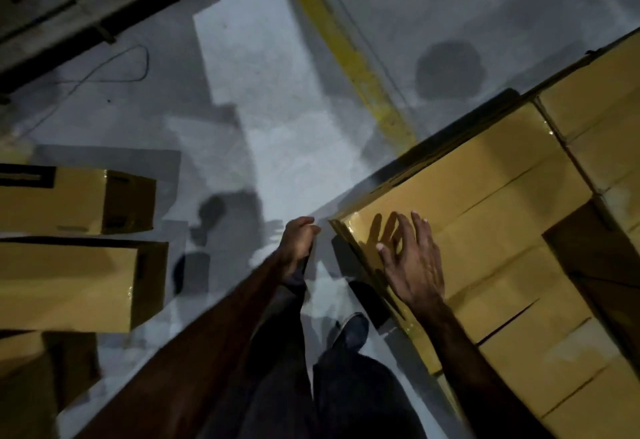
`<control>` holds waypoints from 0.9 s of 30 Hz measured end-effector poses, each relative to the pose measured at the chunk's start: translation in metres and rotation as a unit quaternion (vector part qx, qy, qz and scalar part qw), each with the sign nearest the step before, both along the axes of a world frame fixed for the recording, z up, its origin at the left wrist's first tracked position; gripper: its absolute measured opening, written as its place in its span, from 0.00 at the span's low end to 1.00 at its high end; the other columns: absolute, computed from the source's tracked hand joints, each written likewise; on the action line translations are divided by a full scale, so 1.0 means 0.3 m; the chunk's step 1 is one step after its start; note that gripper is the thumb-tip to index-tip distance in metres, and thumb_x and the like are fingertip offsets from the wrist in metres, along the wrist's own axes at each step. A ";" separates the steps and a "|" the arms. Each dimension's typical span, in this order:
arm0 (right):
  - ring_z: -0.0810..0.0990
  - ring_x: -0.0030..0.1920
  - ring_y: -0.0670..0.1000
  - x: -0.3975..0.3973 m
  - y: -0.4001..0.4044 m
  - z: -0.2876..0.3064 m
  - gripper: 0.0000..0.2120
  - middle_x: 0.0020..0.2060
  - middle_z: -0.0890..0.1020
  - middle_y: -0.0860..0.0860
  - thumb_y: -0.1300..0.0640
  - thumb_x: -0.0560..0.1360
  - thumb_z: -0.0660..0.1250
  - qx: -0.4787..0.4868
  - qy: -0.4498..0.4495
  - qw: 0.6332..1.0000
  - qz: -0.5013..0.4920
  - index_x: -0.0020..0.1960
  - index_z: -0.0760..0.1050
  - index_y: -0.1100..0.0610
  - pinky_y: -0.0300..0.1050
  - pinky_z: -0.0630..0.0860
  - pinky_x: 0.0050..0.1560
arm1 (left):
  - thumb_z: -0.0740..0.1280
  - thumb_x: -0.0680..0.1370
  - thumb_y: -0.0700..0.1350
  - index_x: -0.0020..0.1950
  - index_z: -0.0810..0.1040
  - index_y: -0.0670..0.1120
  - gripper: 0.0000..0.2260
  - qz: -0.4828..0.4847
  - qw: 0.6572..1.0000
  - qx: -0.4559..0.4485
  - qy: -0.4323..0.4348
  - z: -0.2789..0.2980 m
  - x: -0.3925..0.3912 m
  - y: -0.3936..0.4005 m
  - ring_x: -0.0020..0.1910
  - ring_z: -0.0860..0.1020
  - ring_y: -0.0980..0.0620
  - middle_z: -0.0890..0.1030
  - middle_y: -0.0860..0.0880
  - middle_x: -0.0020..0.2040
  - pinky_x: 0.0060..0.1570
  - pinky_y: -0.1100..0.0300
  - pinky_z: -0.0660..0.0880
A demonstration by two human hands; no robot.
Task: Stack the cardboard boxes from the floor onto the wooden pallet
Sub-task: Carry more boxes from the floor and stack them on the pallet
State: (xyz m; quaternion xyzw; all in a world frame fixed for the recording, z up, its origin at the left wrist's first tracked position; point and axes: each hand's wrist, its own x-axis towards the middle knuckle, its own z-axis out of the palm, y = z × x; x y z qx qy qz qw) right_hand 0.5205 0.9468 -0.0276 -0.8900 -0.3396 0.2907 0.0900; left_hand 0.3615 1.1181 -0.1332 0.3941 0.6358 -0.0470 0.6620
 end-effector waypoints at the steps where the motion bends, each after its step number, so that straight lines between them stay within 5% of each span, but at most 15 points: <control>1: 0.54 0.83 0.57 -0.025 -0.024 0.032 0.36 0.85 0.55 0.52 0.34 0.81 0.56 0.027 0.014 0.999 -0.031 0.84 0.56 0.48 0.68 0.61 0.78 | 0.73 0.76 0.41 0.64 0.82 0.41 0.17 -0.025 0.999 0.031 -0.005 0.052 -0.035 -0.014 0.53 0.81 0.44 0.83 0.38 0.61 0.50 0.56 0.79; 3: 0.62 0.81 0.57 -0.072 -0.071 0.096 0.34 0.83 0.60 0.51 0.37 0.82 0.62 0.088 0.047 0.990 -0.095 0.83 0.57 0.48 0.64 0.67 0.76 | 0.71 0.71 0.44 0.64 0.82 0.40 0.22 -0.069 0.995 0.066 -0.019 0.151 -0.106 -0.057 0.56 0.81 0.42 0.84 0.37 0.59 0.61 0.47 0.79; 8: 0.66 0.78 0.55 -0.147 -0.227 0.267 0.31 0.80 0.65 0.51 0.44 0.84 0.66 0.170 0.112 0.965 -0.168 0.83 0.61 0.49 0.49 0.66 0.73 | 0.71 0.79 0.39 0.63 0.82 0.41 0.13 -0.009 0.993 0.102 -0.061 0.471 -0.210 -0.283 0.38 0.77 0.51 0.80 0.49 0.40 0.40 0.59 0.71; 11: 0.67 0.78 0.56 -0.172 -0.342 0.360 0.31 0.79 0.69 0.53 0.48 0.83 0.69 0.206 0.118 0.953 -0.190 0.82 0.64 0.53 0.46 0.64 0.73 | 0.71 0.80 0.41 0.63 0.83 0.44 0.12 0.011 0.991 0.110 -0.077 0.608 -0.254 -0.460 0.46 0.81 0.47 0.84 0.46 0.47 0.40 0.58 0.72; 17: 0.66 0.79 0.54 -0.260 -0.515 0.476 0.29 0.80 0.68 0.50 0.49 0.83 0.69 0.215 0.160 0.937 -0.224 0.81 0.64 0.49 0.59 0.68 0.76 | 0.70 0.80 0.49 0.59 0.82 0.56 0.08 0.004 0.988 0.132 -0.086 0.753 -0.365 -0.705 0.57 0.83 0.48 0.85 0.50 0.57 0.54 0.50 0.79; 23: 0.69 0.76 0.53 -0.380 -0.647 0.568 0.27 0.78 0.70 0.50 0.49 0.83 0.68 0.236 0.150 0.927 -0.251 0.80 0.65 0.47 0.53 0.70 0.69 | 0.69 0.83 0.48 0.66 0.81 0.49 0.12 0.017 0.981 0.159 -0.105 0.842 -0.526 -0.842 0.58 0.82 0.47 0.84 0.50 0.57 0.51 0.53 0.77; 27: 0.71 0.74 0.52 -0.505 -0.722 0.621 0.26 0.76 0.72 0.49 0.49 0.84 0.67 0.258 0.126 0.924 -0.253 0.79 0.65 0.47 0.50 0.72 0.66 | 0.69 0.83 0.48 0.66 0.81 0.49 0.12 0.023 0.973 0.185 -0.139 0.890 -0.661 -0.906 0.58 0.83 0.50 0.85 0.52 0.55 0.57 0.52 0.77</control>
